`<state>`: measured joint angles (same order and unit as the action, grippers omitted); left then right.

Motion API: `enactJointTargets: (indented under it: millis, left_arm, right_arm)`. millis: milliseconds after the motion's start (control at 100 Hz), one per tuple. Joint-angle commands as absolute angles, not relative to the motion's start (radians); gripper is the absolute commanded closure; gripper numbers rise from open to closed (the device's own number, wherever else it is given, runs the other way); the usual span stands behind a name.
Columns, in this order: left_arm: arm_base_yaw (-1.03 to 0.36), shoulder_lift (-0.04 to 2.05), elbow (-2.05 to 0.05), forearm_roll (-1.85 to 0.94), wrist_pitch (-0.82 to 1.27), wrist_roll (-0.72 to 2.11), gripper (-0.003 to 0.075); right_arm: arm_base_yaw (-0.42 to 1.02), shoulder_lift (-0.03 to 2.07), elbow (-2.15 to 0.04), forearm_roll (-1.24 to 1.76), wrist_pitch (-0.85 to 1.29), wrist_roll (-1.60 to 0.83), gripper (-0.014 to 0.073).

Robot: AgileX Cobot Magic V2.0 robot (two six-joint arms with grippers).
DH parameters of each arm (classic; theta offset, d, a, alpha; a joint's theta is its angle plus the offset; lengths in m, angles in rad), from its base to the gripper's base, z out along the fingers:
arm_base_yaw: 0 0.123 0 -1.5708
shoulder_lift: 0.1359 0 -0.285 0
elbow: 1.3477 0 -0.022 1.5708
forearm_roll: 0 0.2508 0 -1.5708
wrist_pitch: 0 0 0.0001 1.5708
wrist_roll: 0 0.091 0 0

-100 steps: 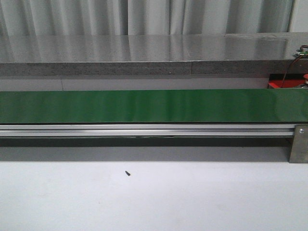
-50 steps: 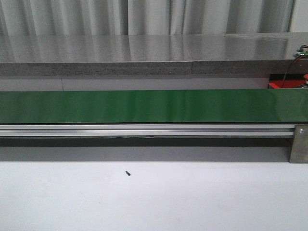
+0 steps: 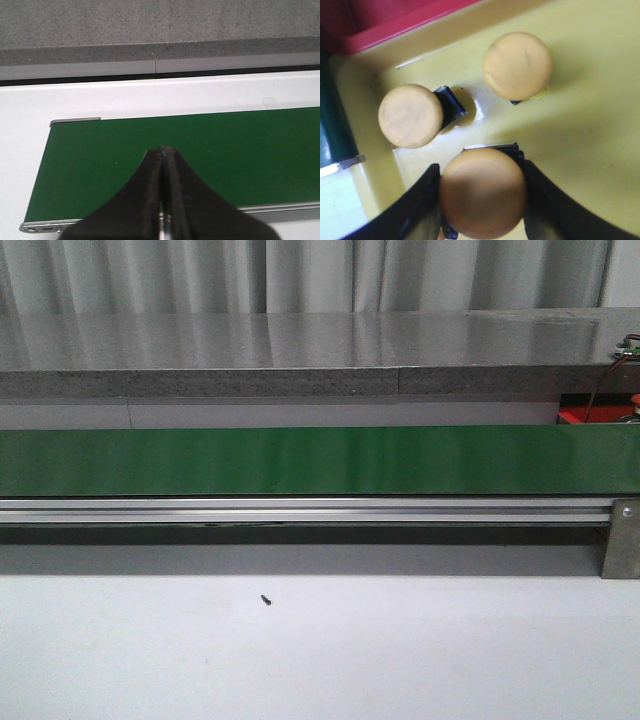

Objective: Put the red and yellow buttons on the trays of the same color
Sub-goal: 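Carry the yellow button into the yellow tray and open the right gripper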

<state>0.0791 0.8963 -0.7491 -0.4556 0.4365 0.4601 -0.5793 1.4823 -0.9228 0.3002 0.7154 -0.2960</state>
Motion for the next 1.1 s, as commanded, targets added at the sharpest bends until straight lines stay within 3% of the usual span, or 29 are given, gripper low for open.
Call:
enactJointTargets:
  millis: [0,330,620,930,1090]
  left_arm:
    - [0.075,0.883,-0.779,-0.478,0.377,0.461,0.0740]
    - [0.075,0.883,-0.779,-0.478,0.377,0.461,0.0740]
    - [0.075,0.883,-0.779,-0.478,0.377,0.461,0.0740]
    - [0.075,0.883,-0.779,-0.478,0.377,0.461,0.0740]
    - [0.075,0.883,-0.779,-0.478,0.377,0.461,0.0740]
  right_arm:
    - [-0.585,1.482,-0.942,0.309,0.691,-0.296,0.0379]
    - [-0.585,1.530,-0.942,0.306,0.692,-0.296,0.0365]
    - [-0.585,1.525,-0.943,0.285,0.710,-0.295,0.0102]
    - [-0.577,1.435,-0.990,0.286,0.742,-0.281,0.0103]
    - [-0.495,1.331,-1.015,0.280,0.726,-0.278,0.0105]
